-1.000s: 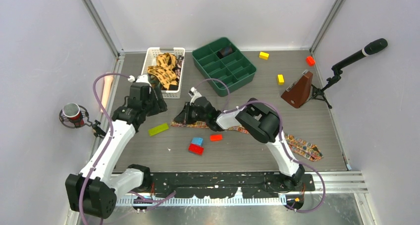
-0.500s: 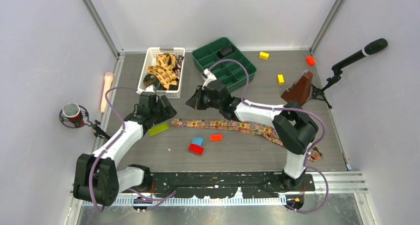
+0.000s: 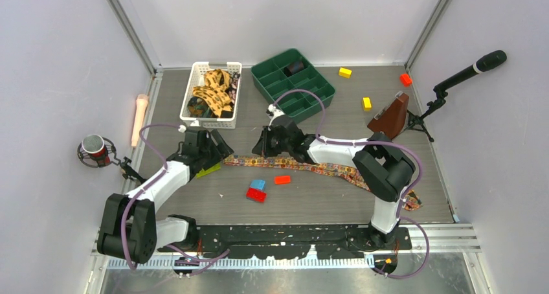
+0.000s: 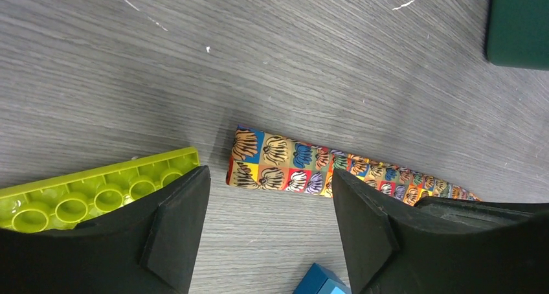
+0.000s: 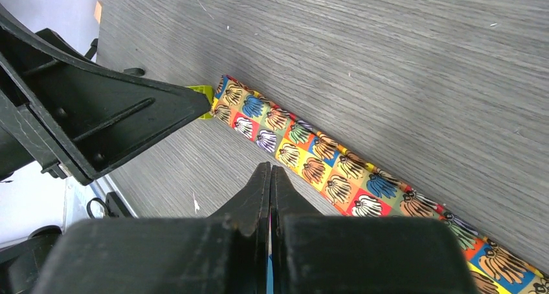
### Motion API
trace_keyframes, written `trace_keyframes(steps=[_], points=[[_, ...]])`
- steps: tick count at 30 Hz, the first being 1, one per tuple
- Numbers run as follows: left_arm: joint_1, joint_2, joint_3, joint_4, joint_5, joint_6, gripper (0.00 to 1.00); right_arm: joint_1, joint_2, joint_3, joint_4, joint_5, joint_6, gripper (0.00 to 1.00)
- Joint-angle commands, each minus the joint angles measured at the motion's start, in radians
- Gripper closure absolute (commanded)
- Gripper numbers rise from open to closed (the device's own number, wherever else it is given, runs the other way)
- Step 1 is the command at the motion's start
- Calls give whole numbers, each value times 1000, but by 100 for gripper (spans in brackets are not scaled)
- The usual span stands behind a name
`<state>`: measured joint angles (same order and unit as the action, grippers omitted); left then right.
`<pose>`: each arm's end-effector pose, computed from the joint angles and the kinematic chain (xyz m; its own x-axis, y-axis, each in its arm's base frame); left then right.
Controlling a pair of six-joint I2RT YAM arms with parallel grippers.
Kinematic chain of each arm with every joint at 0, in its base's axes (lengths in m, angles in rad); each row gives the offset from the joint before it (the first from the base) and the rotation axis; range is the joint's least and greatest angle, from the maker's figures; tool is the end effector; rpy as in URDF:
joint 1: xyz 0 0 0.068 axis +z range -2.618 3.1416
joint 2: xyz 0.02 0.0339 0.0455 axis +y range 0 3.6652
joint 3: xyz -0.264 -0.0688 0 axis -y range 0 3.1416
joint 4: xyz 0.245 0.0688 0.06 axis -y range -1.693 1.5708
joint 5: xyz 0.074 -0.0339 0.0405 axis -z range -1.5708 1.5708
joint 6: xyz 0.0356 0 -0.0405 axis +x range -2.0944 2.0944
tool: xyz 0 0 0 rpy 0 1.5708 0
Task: Roll the ties
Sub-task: Flatten out the tie at the center of the board.
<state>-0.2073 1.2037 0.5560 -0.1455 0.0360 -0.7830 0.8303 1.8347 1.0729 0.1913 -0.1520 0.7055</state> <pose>0.2284 -0.0494 0.1819 -0.6568 -0.5822 -0.4792 -0.3286 0.7930 -0.5131 0.2655 0.2985 0.1837 -0.8062 0.0679 -0.5877 -0.3847 0.6946 0.6080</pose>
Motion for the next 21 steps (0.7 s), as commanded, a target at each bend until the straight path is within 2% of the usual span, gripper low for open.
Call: trace_keyframes(steps=[1, 10, 18, 21], points=[[5, -24, -1, -39, -7, -38, 28, 4, -14, 4, 18, 10, -20, 100], [5, -7, -28, -97, 70, -84, 24, 4, -5, 9, 1, 22, -27, 100], [12, 53, -6, -115, -26, -37, 22, 4, -2, 18, -22, 32, -46, 100], [23, 87, 7, -108, -107, -13, 22, 4, -8, 18, -31, 38, -52, 100]])
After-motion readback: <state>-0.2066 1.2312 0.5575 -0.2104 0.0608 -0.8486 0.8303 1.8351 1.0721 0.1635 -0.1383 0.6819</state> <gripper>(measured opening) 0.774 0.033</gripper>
